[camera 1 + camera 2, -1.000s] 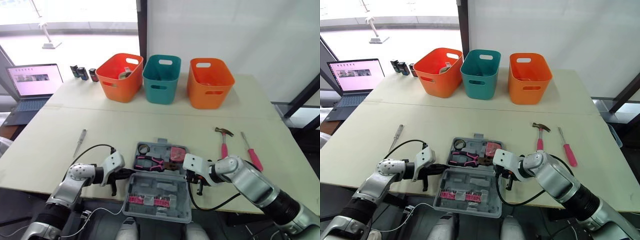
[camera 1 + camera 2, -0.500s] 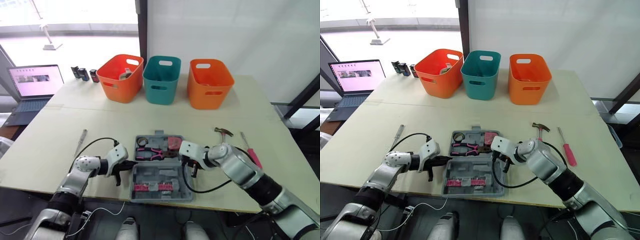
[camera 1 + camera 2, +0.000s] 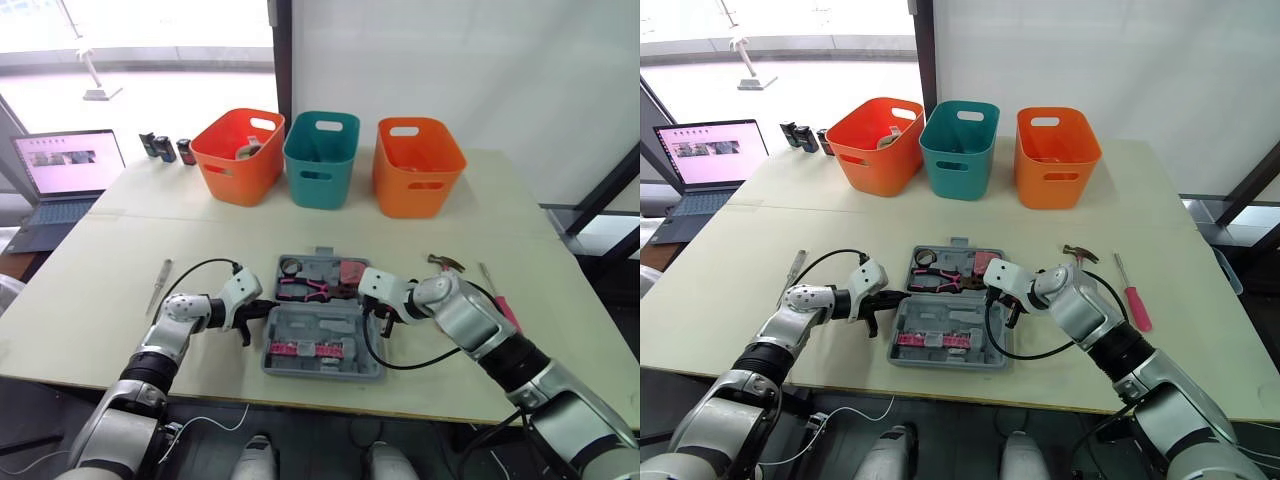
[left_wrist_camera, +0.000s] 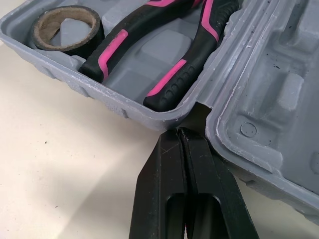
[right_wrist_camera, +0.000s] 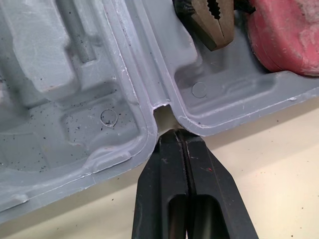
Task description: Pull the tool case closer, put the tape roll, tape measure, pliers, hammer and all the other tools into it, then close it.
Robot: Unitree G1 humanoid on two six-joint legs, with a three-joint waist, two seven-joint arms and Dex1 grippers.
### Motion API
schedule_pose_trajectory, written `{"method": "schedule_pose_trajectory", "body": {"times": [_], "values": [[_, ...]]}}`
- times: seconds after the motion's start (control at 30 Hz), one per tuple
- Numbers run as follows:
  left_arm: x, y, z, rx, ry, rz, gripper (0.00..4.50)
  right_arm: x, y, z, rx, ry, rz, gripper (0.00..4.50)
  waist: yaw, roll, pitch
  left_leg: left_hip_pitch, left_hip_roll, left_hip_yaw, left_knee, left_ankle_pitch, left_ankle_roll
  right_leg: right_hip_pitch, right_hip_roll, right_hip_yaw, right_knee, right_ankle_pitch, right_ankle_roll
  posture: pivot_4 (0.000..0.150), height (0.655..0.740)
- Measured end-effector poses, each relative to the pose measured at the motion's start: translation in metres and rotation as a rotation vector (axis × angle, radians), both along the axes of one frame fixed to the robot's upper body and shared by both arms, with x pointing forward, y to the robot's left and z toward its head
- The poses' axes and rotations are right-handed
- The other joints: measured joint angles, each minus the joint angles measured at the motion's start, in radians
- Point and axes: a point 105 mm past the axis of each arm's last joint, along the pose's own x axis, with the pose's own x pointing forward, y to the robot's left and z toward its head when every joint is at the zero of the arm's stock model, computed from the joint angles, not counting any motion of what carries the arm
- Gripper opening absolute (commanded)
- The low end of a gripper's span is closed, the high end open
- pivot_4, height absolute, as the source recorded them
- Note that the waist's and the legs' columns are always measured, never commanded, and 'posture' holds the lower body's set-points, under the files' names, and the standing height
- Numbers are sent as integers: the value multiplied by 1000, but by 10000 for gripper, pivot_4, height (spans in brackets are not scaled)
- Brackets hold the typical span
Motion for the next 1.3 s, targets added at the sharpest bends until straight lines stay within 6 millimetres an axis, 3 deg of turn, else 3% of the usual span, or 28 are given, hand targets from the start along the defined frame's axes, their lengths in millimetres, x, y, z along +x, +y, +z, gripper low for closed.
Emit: {"method": "schedule_pose_trajectory", "body": {"times": [1.3], "values": [[-7, 1, -2, -10, 5, 6, 454, -1, 2, -1, -5, -9, -1, 0, -2, 0, 0, 0, 0, 0, -1, 0, 0, 0, 0, 0, 0, 0, 0, 1500, 7400]]}}
